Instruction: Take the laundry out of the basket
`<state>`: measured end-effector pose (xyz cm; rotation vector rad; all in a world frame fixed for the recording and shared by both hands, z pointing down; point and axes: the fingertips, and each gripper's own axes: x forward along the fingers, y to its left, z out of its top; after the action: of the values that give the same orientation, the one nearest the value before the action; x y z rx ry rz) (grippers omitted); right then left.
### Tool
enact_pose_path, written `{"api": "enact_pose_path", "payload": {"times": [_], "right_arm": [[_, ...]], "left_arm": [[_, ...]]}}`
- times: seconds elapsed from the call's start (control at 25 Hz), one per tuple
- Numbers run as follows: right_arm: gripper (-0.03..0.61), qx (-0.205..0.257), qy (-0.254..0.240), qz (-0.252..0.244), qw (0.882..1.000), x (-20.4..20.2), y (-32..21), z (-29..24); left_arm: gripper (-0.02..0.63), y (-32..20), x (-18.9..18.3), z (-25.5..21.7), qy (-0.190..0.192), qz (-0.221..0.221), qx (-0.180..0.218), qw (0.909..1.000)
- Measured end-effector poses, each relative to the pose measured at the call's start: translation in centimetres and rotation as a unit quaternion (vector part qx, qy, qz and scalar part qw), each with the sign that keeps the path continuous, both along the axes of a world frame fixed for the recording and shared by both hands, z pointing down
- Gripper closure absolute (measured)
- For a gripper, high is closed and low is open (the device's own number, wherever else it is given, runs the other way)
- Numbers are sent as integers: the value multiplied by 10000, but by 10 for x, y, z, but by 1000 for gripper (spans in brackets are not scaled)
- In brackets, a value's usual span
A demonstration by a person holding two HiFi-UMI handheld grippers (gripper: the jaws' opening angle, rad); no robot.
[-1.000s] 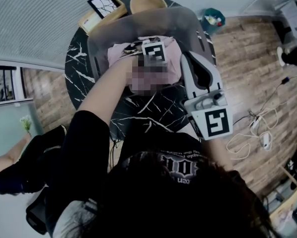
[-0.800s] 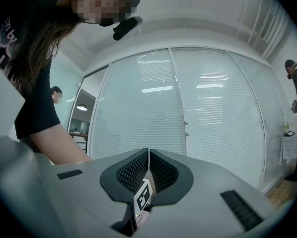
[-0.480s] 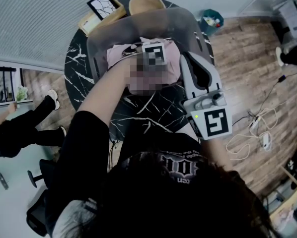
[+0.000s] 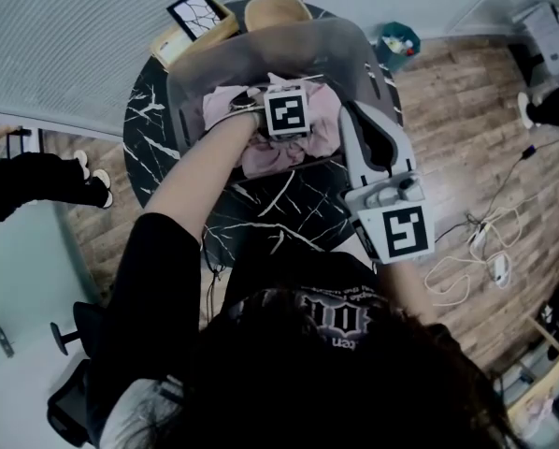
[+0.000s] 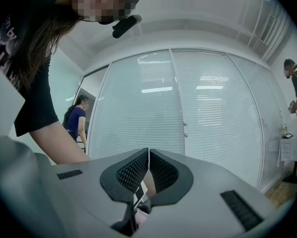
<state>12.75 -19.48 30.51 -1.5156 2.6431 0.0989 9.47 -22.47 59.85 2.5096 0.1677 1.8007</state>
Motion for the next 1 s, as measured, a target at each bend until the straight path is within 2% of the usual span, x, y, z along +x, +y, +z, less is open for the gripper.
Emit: {"api": "enact_pose_path", "payload": {"times": [0.12,0.32,0.84,1.0], "right_arm": [[549,-5,2,-9,10000,-1,1,0],[549,24,20,-21,10000,-4,2,-1],[549,81,-43,-276,9996,-22,1,-10],[549,61,-27,-293,9995,-25,0,-10]], "left_arm": [[439,-6,8,-7,291,35,242,9993],[475,-7,11,-16,480,9,369,9982],[494,-6,2,-51,895,-109,865,9922],[497,-11,0,-65,1025,-306,1020,9890]]}}
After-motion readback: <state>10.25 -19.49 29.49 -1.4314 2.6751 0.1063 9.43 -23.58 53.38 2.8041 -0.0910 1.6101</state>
